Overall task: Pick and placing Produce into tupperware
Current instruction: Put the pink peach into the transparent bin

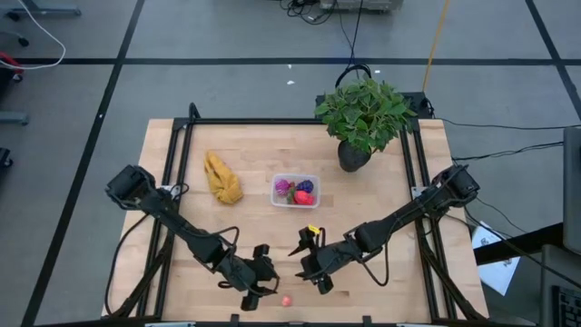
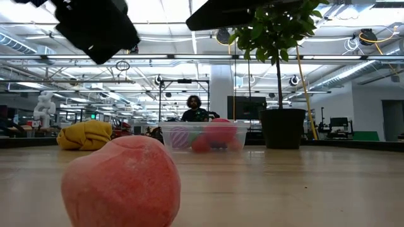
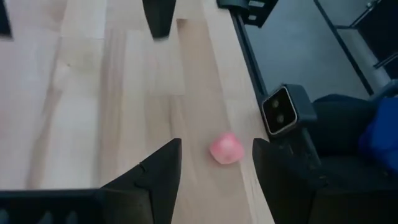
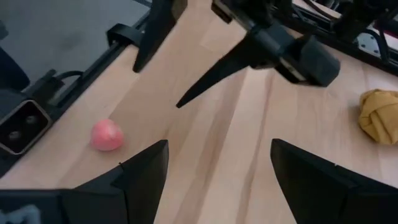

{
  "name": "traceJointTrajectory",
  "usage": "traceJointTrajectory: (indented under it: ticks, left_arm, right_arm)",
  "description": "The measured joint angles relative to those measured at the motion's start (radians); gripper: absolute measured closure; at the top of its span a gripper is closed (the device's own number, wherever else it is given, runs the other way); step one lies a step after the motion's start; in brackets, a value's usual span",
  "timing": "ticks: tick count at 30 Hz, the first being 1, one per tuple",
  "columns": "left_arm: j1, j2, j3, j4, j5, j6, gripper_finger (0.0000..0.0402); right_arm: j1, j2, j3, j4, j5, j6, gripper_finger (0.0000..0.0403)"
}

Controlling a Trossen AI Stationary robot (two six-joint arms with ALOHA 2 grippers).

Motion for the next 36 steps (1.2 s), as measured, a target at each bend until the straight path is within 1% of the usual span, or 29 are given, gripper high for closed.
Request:
traceJointTrajectory:
  ticks: [3,7,13,15,23,28,36]
  left_arm:
    - [-0.015,0.027,0.0,0.003,-0.001,-0.013,0.0199]
    - [-0.032,0.057,0.0,0.017,-0.002,-0.068,0.0199]
    - [-0.04,0.112,0.001,0.153,-0.002,-0.041,0.0199]
    - [-0.04,0.137,0.017,0.171,0.001,-0.029,0.0199]
    - [-0.036,0.257,0.129,0.125,0.091,-0.005,0.0199]
    - [-0.035,0.283,0.185,0.025,0.087,0.0,0.0199]
    - [-0.035,0.283,0.189,0.015,0.074,0.0,0.0199]
  right_arm:
    - [0.015,0.0,0.0,0.0,0.0,-0.001,0.0128]
    - [0.026,0.0,0.0,0.004,0.0,-0.003,0.0128]
    - [0.023,0.0,0.0,0.014,0.0,-0.005,0.0128]
    - [0.018,0.0,0.0,0.015,0.0,-0.005,0.0128]
    - [0.005,0.0,0.0,0.027,0.001,-0.004,0.0128]
    - [0.005,0.0,0.0,0.046,0.001,-0.001,0.0128]
    - [0.007,0.0,0.0,0.068,0.001,0.001,0.0128]
